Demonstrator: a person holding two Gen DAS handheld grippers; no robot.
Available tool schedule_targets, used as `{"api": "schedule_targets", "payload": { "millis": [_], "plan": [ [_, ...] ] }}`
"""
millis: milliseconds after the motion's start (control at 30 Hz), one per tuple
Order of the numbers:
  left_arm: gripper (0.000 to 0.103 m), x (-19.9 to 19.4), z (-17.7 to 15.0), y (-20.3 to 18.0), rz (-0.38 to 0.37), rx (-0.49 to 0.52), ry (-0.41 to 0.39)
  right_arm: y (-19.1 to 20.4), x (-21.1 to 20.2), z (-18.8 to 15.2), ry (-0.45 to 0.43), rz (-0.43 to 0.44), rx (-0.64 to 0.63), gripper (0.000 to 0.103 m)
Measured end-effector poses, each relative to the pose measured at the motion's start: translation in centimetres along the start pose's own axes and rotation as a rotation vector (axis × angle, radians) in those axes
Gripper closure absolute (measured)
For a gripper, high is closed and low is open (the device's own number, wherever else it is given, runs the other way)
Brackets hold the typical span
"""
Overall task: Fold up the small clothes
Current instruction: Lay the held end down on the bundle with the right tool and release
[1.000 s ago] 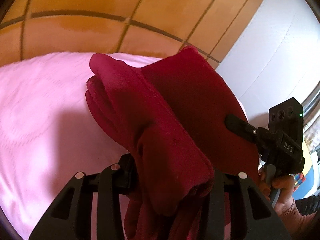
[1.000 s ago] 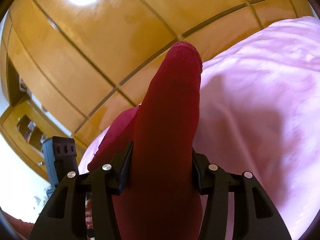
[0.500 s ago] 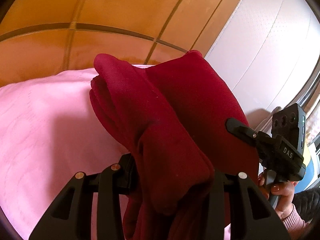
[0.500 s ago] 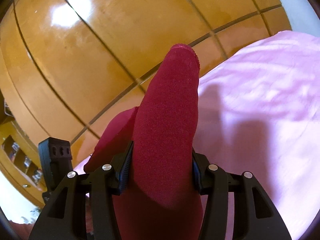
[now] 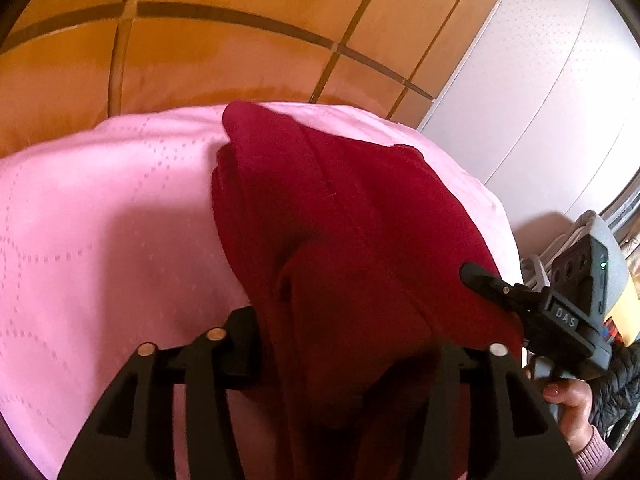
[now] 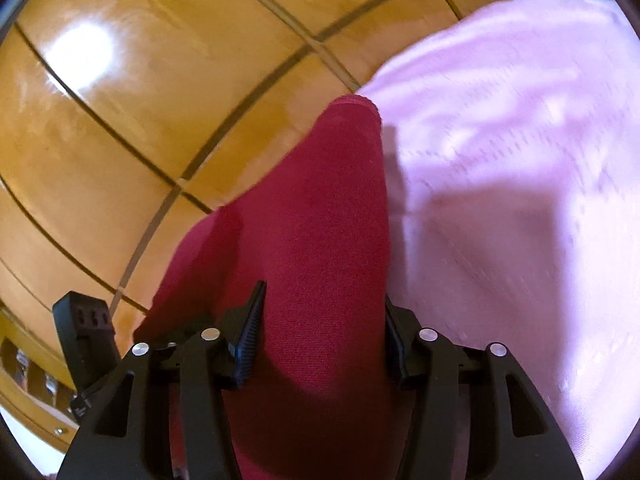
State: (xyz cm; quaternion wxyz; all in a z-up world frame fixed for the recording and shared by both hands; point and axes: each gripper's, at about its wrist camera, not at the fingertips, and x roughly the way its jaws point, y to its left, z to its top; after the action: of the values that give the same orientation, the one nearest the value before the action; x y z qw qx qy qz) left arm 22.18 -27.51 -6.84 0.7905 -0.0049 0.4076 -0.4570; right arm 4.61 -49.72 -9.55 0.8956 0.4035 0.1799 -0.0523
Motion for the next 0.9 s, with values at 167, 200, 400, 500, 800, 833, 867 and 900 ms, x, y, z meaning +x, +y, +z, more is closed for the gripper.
{"api": "schedule_targets", "payload": {
  "millis": [167, 200, 400, 500, 800, 833, 867, 900],
  "plan": [
    [0.018, -1.8, -0.6, 1.1, 0.040, -0.064, 0.006, 0.5, -1.5, -0.2, 0.015, -0.051, -0.008, 0.024],
    [0.018, -2.6, -0.5, 1.5, 0.030, -0.093, 0.000, 0.6, -2.0, -0.1, 0.009, -0.072, -0.013, 0.021],
    [0.020, -7.6, 1.3, -1.8, 0.145, -0.028, -0.204, 1.7, -5.8, 2.0, -0.116, -0.207, -0.062, 0.048],
    [0.038, -7.8, 2.7, -5.0, 0.154, 0.065, -0.228, 3.8, -5.1, 3.7, -0.109, -0.245, -0.163, 0.066],
    [0.046, 1.5, 4.5, -7.0, 0.260, 0.185, -0.012, 6.0, 1.5, 5.9, 0.002, -0.267, -0.248, 0.066],
    [0.049, 2.2, 4.4, -6.6, 0.273, 0.179, -0.004, 5.6, 2.5, 5.9, 0.021, -0.293, -0.246, 0.066],
    [0.048, 2.6, 4.1, -6.2, 0.278, 0.178, 0.001, 5.2, 3.1, 5.9, 0.032, -0.306, -0.243, 0.066],
    [0.048, 3.2, 3.6, -5.8, 0.274, 0.188, 0.000, 4.7, 3.8, 5.7, 0.047, -0.324, -0.242, 0.066]
  ]
}}
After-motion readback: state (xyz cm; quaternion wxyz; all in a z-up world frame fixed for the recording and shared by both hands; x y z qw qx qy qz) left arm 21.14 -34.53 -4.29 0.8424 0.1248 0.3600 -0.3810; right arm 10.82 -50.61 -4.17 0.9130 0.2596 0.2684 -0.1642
